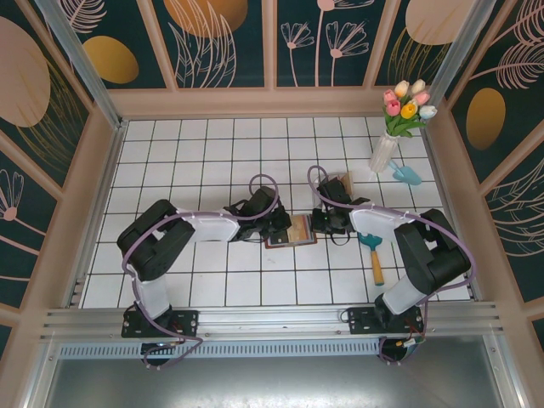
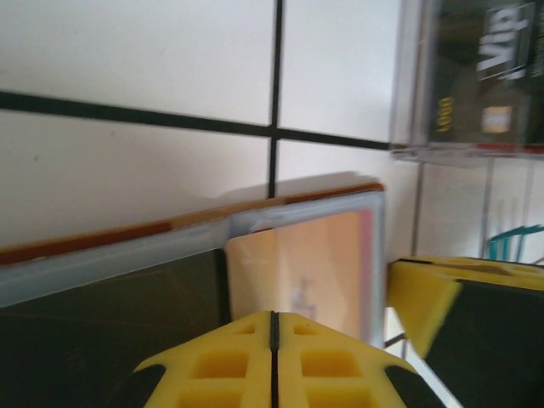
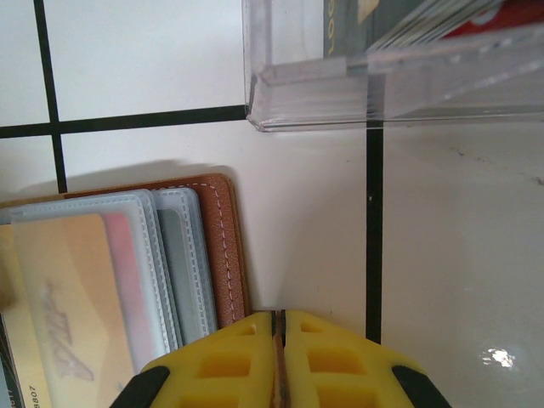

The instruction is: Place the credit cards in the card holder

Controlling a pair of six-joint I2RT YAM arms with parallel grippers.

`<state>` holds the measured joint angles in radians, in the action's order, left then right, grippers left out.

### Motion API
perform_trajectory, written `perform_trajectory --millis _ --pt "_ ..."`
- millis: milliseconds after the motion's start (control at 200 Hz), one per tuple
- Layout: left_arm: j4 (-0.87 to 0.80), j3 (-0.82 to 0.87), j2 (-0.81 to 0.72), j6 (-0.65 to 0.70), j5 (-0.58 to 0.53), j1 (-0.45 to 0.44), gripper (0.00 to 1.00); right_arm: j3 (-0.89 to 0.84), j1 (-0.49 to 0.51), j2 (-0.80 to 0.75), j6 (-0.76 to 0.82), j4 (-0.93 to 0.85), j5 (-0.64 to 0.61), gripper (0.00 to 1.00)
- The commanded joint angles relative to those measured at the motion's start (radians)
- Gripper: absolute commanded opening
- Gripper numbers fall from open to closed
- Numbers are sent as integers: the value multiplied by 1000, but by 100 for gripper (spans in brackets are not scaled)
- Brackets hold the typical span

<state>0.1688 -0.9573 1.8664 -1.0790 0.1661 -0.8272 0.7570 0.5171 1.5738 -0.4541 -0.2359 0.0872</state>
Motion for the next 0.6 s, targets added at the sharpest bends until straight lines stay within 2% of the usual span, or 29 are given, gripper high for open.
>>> perform_trajectory --millis 0,350,445,595 --pt "-91 -65 38 23 -31 -14 8 1 1 19 -8 -55 -4 0" --pt "-138 -153 125 33 -25 -52 8 -3 1 20 -8 -51 0 0" --pt "-143 -148 99 39 -45 -53 9 -5 1 22 -9 -52 -4 0" --pt "-176 -130 -6 73 -106 -53 17 -1 1 16 -15 -54 -12 0"
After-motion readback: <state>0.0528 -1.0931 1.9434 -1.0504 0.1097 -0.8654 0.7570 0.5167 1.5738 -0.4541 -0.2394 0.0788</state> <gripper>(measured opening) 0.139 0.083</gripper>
